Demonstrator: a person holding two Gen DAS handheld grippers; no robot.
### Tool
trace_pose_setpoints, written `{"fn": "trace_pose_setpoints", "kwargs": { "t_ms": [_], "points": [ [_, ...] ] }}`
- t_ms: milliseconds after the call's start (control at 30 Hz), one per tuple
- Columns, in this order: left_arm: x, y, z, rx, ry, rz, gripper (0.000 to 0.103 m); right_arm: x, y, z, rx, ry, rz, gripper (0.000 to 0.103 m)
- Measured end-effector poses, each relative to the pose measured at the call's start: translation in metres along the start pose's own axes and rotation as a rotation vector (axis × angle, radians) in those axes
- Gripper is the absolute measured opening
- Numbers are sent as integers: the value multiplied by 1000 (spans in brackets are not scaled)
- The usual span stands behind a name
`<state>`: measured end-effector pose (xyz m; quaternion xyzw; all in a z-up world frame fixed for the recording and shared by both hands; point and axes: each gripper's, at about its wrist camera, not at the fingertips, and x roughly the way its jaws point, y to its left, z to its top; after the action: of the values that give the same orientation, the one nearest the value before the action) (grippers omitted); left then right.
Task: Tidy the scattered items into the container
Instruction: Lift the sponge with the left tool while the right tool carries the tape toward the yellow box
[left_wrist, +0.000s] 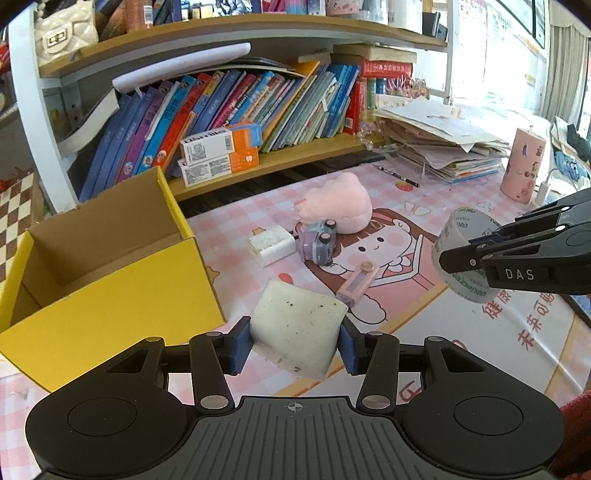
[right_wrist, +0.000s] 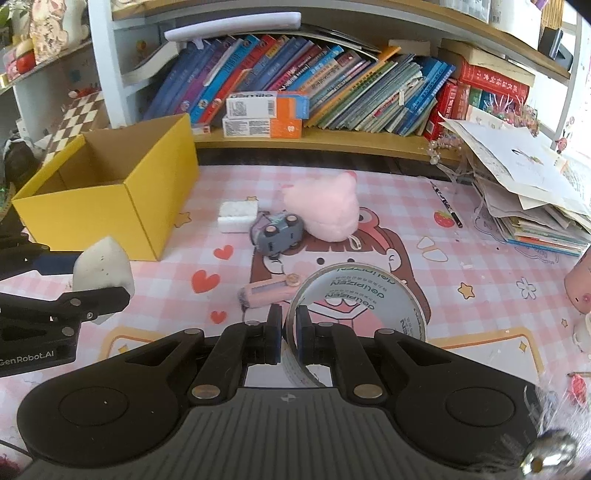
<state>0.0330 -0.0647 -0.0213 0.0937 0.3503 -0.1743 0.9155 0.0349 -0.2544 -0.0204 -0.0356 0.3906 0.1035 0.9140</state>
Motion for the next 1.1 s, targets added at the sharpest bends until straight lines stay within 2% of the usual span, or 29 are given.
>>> {"fn": "trace_pose_setpoints", "kwargs": {
  "t_ms": [633, 1100],
  "points": [
    [-41, 38, -16, -52, -36, 56, 46, -5, 49, 10, -39, -40, 75, 7],
    [-50, 64, -27, -112, -45, 71, 46, -2, 81, 17, -115, -16, 115, 7]
  ]
}}
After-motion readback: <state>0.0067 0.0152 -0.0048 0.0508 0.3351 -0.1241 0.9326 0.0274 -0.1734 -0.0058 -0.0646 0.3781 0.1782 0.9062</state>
